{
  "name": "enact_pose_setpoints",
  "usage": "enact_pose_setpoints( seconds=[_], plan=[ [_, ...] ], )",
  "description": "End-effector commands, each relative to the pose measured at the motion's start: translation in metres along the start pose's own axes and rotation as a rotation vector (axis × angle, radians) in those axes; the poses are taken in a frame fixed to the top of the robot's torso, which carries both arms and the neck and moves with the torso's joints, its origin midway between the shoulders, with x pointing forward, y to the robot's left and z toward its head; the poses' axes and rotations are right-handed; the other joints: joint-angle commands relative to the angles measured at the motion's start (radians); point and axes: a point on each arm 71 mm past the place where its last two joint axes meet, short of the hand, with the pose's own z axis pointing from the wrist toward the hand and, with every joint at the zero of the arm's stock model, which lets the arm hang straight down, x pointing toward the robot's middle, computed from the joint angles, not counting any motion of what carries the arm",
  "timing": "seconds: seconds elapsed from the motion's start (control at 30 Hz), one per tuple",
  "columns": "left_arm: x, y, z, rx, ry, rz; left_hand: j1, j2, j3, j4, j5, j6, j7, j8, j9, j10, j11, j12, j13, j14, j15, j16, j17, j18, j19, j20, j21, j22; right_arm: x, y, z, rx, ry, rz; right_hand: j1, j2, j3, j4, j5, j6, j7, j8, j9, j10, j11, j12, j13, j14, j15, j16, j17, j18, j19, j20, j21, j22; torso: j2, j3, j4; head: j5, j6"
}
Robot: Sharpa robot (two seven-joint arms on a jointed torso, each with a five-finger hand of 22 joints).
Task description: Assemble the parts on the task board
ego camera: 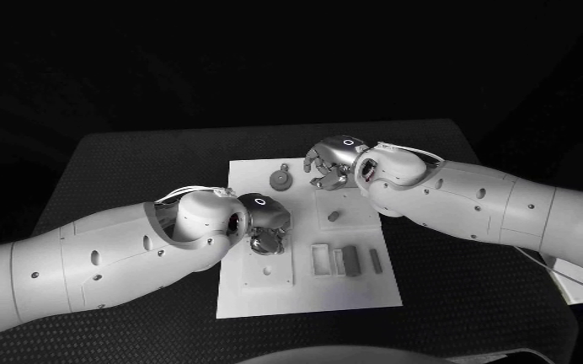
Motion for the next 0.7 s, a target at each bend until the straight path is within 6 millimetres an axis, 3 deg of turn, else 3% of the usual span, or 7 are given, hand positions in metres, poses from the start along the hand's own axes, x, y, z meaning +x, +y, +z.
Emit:
enact_pose_setpoints(
  seconds=[0.03, 0.7],
  plan=[
    [0.0028, -0.0041, 0.0001, 0.043, 0.023, 0.035, 0.014, 0.0, 0.005, 0.0, 0.006, 0.039, -0.03, 0.003, 0.001, 0.008, 0.0, 0.004, 0.001, 0.007, -0.001, 0.006, 0.002, 0.009, 0.006, 0.0, 0.003, 0.001, 0.0007, -0.0003, 0.0003, -0.006, 0.016, -0.001, 0.002, 0.006, 0.003, -0.006, 0.002, 0.0, 0.008, 0.002, -0.002, 0.006, -0.003, 0.003, -0.001, 0.005, 0.001, 0.002, 0.0, 0.031, 0.001, -0.001, 0.005, 0.013, 0.0, -0.0002, 0.0004, -0.002, -0.001],
    [0.0048, -0.0043, -0.0004, 0.048, 0.005, 0.049, 0.015, -0.001, 0.007, 0.0, 0.006, 0.04, -0.031, 0.003, 0.003, 0.009, -0.001, 0.003, 0.002, 0.007, -0.001, 0.005, 0.004, 0.008, 0.005, 0.0, 0.004, 0.002, 0.0, -0.0001, 0.0023, -0.005, 0.017, -0.003, 0.003, 0.007, 0.003, -0.009, 0.002, -0.001, 0.008, 0.002, -0.003, 0.006, -0.002, 0.003, -0.002, 0.005, 0.001, 0.002, 0.0, 0.031, 0.001, -0.001, 0.005, 0.013, 0.0, -0.001, 0.0003, -0.011, -0.003]
  ],
)
